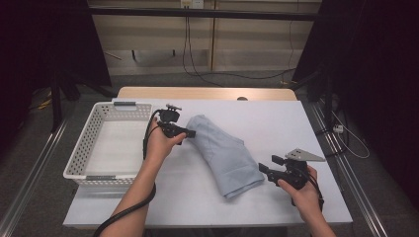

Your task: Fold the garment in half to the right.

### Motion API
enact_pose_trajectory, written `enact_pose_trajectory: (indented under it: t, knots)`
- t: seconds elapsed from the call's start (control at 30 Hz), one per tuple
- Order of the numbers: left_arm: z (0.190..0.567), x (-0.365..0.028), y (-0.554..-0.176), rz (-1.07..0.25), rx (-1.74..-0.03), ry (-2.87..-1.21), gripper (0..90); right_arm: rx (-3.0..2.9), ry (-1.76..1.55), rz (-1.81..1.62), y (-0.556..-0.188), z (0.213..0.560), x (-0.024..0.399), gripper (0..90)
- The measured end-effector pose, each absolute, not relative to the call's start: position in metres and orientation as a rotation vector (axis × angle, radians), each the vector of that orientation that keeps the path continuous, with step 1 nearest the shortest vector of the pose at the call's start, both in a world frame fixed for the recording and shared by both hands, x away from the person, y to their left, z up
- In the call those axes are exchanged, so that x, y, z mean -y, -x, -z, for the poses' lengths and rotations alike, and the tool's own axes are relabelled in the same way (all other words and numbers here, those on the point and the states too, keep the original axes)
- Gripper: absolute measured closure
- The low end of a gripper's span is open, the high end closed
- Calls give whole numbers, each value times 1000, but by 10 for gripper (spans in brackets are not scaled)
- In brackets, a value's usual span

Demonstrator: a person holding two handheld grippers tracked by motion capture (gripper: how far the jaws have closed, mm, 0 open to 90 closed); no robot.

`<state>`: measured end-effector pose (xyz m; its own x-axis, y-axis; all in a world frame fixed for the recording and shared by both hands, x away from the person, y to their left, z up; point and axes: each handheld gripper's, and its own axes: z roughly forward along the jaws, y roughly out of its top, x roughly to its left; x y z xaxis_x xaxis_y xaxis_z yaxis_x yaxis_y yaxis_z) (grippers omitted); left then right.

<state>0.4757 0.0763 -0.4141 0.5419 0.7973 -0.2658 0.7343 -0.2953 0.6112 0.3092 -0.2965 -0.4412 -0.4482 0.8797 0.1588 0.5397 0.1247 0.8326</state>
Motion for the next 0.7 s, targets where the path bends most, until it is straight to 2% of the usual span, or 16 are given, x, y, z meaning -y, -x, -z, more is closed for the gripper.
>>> enact_pose_trajectory:
  t: [0.3, 0.7]
  knots:
    - [413, -75, -458, -105, -1188, -2078, 181, -2060, -1340, -1295, -313, 439, 298, 207]
    - [419, -78, -438, -97, -1166, -2058, 158, -2105, -1318, -1290, -312, 441, 289, 162]
